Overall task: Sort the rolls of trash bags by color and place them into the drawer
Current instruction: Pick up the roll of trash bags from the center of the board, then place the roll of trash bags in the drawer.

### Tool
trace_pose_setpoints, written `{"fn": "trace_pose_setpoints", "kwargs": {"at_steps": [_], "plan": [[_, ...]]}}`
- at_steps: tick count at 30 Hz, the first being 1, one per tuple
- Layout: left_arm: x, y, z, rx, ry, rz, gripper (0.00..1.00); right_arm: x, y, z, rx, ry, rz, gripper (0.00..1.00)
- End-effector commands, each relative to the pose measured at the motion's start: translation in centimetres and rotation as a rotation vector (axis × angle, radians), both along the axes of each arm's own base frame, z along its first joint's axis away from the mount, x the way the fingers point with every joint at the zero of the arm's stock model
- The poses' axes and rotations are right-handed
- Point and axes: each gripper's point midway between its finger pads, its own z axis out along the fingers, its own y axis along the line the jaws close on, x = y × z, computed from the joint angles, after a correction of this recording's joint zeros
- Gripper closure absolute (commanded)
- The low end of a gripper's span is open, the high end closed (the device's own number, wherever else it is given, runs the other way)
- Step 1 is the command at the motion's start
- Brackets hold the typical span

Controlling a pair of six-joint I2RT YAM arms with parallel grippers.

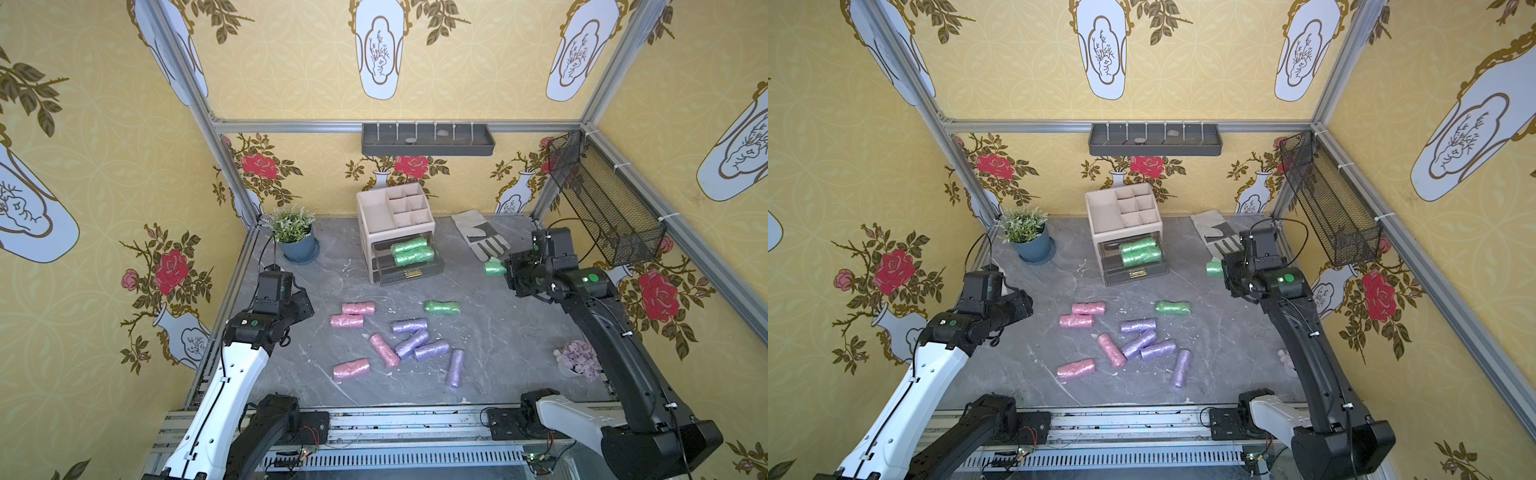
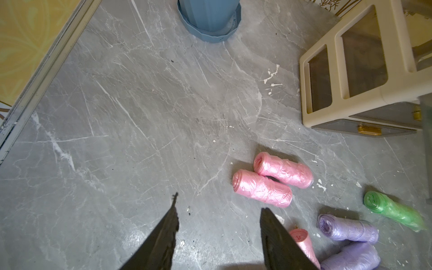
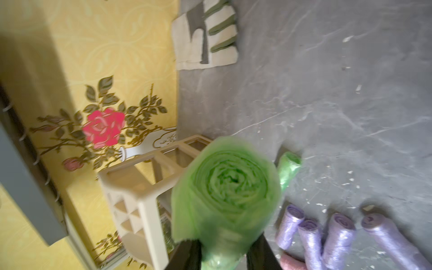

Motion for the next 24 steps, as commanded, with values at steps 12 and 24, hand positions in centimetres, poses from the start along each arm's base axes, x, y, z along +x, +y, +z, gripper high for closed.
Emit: {"fn": "trace_pose_setpoints", "kwargs": {"at_steps": [12, 24], "plan": [[0.1, 0.2, 0.3, 0.006, -0.015, 0.004, 0.42, 4.2, 13.7, 7.7, 0.037, -0.19, 0.422, 0.69], [0.0, 0.3, 0.6, 0.0, -0.029, 0.009, 0.41, 4.8, 22.6, 5.0, 0.093, -0.076, 0.587, 0.71]]}}
